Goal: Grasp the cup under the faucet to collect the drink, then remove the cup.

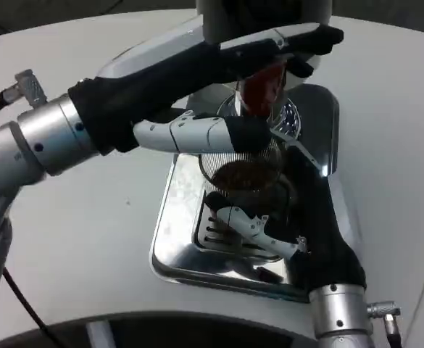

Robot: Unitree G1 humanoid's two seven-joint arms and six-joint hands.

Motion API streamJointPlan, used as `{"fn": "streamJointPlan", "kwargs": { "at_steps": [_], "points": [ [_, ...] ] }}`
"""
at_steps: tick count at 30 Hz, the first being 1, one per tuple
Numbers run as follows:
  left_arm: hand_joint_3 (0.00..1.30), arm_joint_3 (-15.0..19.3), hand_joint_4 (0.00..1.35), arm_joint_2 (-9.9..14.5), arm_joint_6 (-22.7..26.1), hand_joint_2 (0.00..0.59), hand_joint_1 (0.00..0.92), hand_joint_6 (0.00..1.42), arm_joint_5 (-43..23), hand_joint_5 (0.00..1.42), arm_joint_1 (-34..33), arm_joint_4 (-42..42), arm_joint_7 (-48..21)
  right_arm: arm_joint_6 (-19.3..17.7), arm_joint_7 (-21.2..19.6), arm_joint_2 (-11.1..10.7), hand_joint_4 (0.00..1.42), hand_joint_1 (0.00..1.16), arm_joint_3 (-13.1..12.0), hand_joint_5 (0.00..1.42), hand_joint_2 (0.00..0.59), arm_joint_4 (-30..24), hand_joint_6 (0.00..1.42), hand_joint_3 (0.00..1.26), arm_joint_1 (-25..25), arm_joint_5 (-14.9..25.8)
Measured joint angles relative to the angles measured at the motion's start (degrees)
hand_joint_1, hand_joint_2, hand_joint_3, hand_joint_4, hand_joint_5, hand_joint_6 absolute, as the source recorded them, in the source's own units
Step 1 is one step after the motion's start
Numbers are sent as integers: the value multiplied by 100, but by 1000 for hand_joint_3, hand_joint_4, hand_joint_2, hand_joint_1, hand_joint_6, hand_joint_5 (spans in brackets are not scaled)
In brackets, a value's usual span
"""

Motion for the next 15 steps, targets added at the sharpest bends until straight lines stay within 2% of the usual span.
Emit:
{"fn": "streamJointPlan", "kwargs": {
  "at_steps": [7, 15],
  "points": [
    [126, 258, 128, -158, -127, 82, 0, 226, -45, 211, 87, -98, 241, -98, -127, 4, 428, 796, 1, 503, 228, -14, 159, 364, 76, -13],
    [145, 386, 159, -188, -125, 85, 0, 265, -225, 246, 101, -277, 289, -129, -179, 4, 478, 796, 0, 565, 228, -56, 200, 401, 149, -36]
  ]
}}
